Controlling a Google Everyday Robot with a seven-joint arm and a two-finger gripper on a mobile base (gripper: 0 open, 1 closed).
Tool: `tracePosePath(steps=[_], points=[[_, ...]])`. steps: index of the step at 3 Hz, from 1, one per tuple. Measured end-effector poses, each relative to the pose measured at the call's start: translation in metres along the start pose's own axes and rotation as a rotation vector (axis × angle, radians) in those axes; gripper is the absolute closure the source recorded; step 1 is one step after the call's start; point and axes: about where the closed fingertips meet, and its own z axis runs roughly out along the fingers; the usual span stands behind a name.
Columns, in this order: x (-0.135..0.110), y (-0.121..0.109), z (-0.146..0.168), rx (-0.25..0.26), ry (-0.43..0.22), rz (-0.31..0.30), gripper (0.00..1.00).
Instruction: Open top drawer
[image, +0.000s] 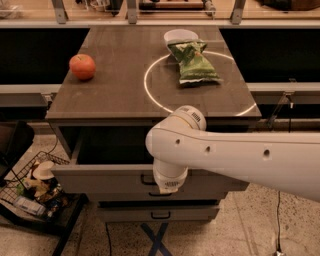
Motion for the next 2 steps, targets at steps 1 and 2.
tracePosePath(steps=[1, 2], points=[[0.0, 0.0, 0.0, 0.0, 0.0, 0.0, 1.0], [0.0, 0.01, -0.024, 0.043, 0.019, 0.01, 1.0]])
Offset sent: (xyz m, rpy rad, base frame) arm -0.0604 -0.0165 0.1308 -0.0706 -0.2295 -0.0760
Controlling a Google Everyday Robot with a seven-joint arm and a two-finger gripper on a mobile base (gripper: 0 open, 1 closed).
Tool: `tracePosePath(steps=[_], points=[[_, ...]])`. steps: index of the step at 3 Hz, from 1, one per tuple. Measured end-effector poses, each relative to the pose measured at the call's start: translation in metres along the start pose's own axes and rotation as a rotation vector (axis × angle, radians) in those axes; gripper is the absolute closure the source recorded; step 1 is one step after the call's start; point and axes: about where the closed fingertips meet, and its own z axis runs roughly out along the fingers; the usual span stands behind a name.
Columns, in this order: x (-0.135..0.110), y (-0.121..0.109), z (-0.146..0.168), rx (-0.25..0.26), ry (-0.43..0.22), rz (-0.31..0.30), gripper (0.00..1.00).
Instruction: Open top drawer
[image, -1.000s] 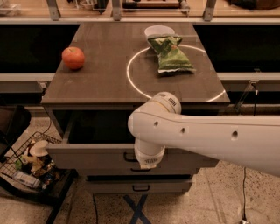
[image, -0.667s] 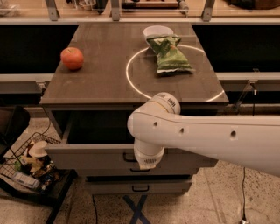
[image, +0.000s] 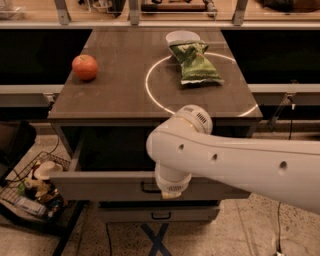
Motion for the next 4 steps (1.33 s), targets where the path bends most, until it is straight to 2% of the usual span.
tracePosePath(steps=[1, 2, 3, 4], points=[[0.0, 0.0, 0.001, 0.0, 0.0, 0.0, 1.0], [0.006, 0.001, -0.042, 0.059, 0.023, 0.0, 1.0], [0.015, -0.002, -0.105, 0.144, 0.058, 0.0, 1.0], [0.025, -0.009, -0.14, 0.205, 0.08, 0.0, 1.0]])
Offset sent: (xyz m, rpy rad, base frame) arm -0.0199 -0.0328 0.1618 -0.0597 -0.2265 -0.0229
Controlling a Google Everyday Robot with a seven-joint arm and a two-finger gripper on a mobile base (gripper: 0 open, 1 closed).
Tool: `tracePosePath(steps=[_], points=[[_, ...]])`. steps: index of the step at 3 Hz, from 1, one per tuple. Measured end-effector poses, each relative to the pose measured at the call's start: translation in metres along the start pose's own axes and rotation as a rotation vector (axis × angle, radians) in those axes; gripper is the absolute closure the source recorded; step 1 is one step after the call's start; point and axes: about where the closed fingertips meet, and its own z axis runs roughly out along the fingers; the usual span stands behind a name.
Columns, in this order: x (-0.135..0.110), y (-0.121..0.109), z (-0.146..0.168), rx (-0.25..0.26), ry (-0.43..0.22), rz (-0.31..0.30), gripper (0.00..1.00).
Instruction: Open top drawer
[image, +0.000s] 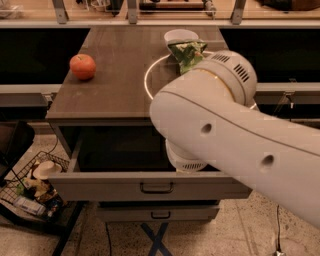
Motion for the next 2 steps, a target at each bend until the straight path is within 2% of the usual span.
tracePosePath(steps=[1, 2], points=[[0.021, -0.008, 0.004, 0.048, 0.024, -0.004, 1.0], [0.04, -0.023, 0.03, 0.118, 0.015, -0.002, 1.0]])
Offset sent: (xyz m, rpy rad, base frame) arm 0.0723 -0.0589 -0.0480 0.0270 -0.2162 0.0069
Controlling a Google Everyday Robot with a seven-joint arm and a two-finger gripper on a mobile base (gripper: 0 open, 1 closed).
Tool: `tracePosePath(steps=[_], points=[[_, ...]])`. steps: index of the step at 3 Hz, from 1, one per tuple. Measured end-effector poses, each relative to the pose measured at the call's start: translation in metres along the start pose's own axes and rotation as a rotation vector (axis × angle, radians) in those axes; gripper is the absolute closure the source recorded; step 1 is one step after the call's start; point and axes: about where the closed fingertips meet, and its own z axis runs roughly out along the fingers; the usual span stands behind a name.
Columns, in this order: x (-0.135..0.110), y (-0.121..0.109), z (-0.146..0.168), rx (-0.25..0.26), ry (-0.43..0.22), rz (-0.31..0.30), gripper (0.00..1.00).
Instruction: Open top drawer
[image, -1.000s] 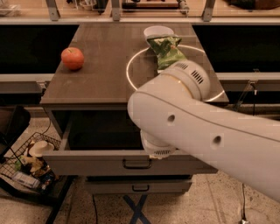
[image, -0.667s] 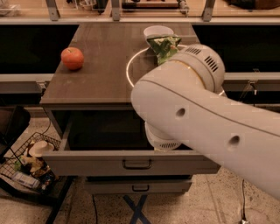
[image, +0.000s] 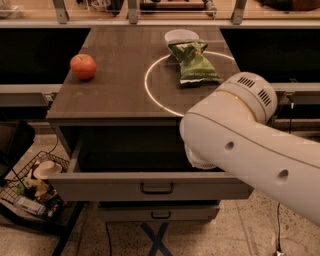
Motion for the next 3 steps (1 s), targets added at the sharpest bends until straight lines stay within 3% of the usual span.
tracePosePath(steps=[1, 2, 3], points=[[0.013, -0.013, 0.027, 0.056, -0.023, 0.001, 1.0], [0.02, -0.024, 0.053, 0.067, -0.043, 0.003, 1.0], [0.027, -0.022, 0.082, 0.038, -0.068, 0.025, 1.0]])
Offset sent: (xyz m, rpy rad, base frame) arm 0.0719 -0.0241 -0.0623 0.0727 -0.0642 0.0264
